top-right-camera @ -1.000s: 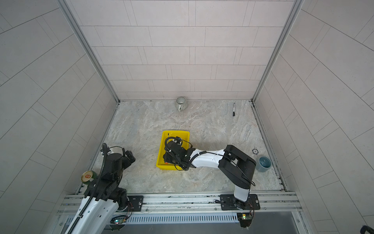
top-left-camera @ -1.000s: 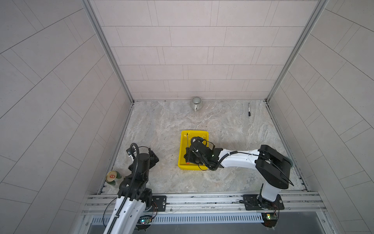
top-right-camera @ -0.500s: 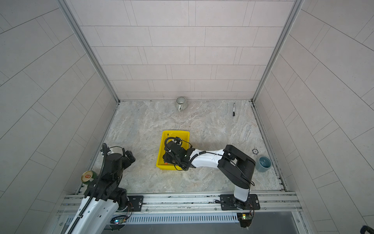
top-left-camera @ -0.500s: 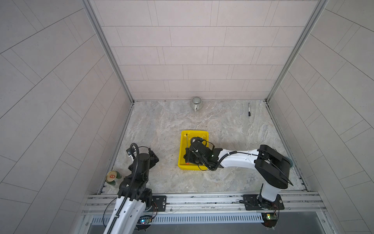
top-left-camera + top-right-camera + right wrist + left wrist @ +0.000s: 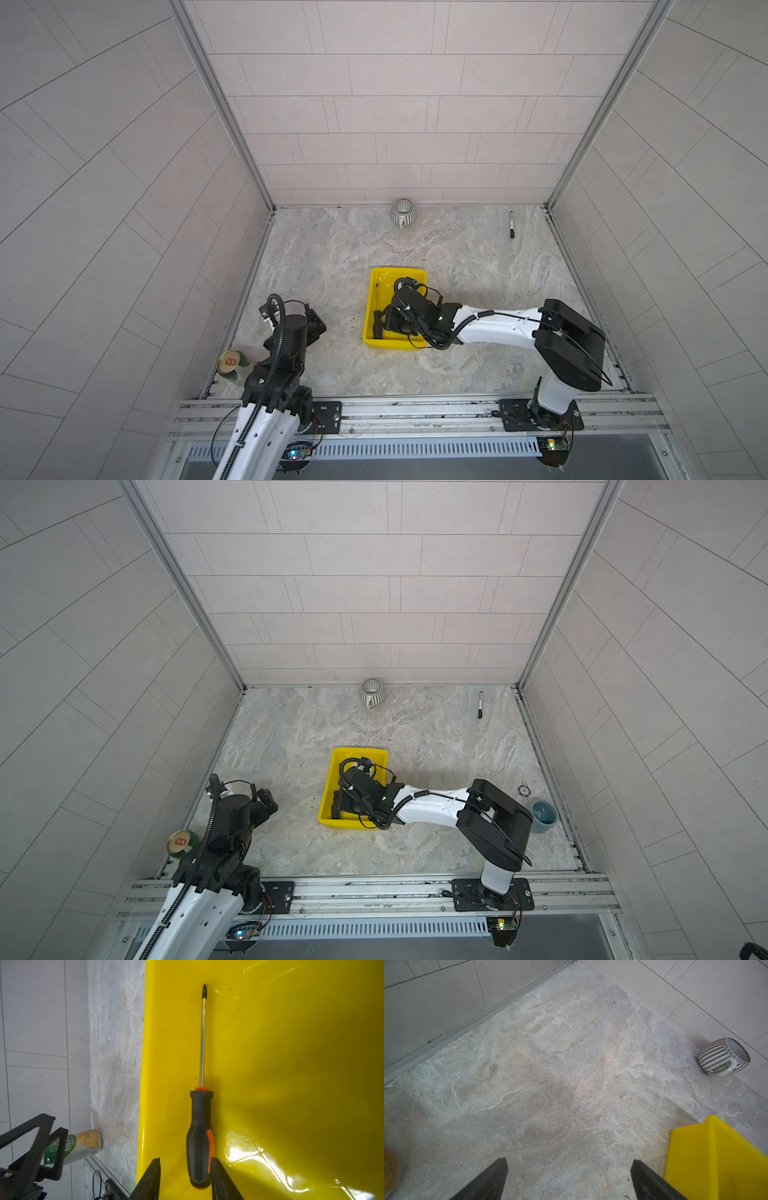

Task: Put the screwdriver in the bin
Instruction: Place the screwdriver into the bin.

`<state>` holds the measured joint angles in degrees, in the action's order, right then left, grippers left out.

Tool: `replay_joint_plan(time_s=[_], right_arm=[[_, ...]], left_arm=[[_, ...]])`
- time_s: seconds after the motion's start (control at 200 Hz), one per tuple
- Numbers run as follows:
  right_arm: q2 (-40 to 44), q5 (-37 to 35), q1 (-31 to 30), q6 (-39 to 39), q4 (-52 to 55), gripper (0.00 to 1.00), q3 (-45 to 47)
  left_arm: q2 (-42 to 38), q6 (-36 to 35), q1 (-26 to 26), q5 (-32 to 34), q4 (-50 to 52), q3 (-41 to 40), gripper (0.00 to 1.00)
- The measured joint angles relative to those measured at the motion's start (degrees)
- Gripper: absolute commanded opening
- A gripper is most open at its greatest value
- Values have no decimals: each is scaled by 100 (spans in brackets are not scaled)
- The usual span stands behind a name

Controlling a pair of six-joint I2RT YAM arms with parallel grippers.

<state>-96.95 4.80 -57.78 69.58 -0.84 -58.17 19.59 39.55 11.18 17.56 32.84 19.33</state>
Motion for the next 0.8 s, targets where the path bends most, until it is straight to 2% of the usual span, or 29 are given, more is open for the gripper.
replay_joint_plan(time_s=[0.15, 0.265, 0.365, 0.48, 0.645, 0.801], right_arm=[[813, -439, 7, -662, 509, 43, 0], [1725, -1200, 17, -1434, 922, 47, 107], [2605, -1893, 127, -2002, 1209, 49, 584], [3453, -2461, 544, -2341, 1665, 50, 1388], [4113, -2688, 1156, -2409, 2184, 50, 2190], [4269, -2693, 1311, -2518, 2304, 50, 2203]], left_arm=[[0, 0, 0, 0, 0, 0, 99], [0, 0, 0, -4, 4, 0, 99], [0, 0, 0, -7, 4, 0, 100], [4, -13, 0, -24, 4, 0, 100], [55, -17, 0, -46, 2, 0, 100], [136, -17, 0, -61, 2, 0, 100]])
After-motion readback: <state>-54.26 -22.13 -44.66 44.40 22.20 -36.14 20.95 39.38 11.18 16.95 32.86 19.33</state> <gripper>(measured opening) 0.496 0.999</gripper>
